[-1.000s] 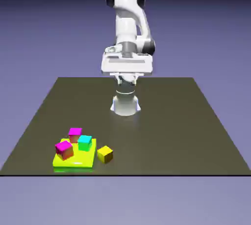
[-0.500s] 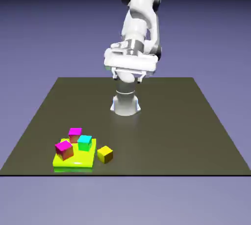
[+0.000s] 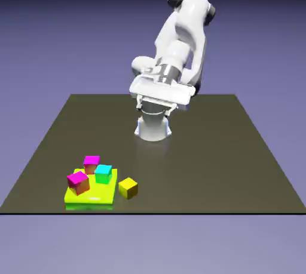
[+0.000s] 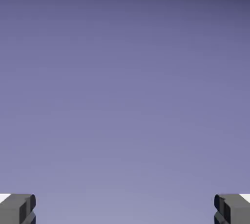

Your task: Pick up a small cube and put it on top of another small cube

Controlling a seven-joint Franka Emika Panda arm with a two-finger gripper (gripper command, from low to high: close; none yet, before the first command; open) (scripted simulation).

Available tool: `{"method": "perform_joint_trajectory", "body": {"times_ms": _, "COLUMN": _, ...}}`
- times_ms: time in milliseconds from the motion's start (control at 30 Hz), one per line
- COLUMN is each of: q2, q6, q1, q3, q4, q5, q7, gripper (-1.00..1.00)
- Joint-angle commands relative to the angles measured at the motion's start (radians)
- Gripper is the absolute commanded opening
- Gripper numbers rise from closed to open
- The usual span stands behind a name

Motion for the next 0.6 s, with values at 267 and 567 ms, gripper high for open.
{"method": "perform_joint_trajectory", "body": {"times_ms": 267, "q2": -0.025, "q6": 0.084, "q1": -0.286, "q3": 0.326, "q4": 0.003, "q5": 0.075, "q7": 0.122, "gripper": 0.0}}
{"method": "perform_joint_trajectory", "body": {"times_ms": 567, "q2": -0.051, "q6": 0.167, "q1": -0.572, "q3": 0.652, "q4": 0.005, "q5": 0.149, "q7": 0.245, "gripper": 0.0}}
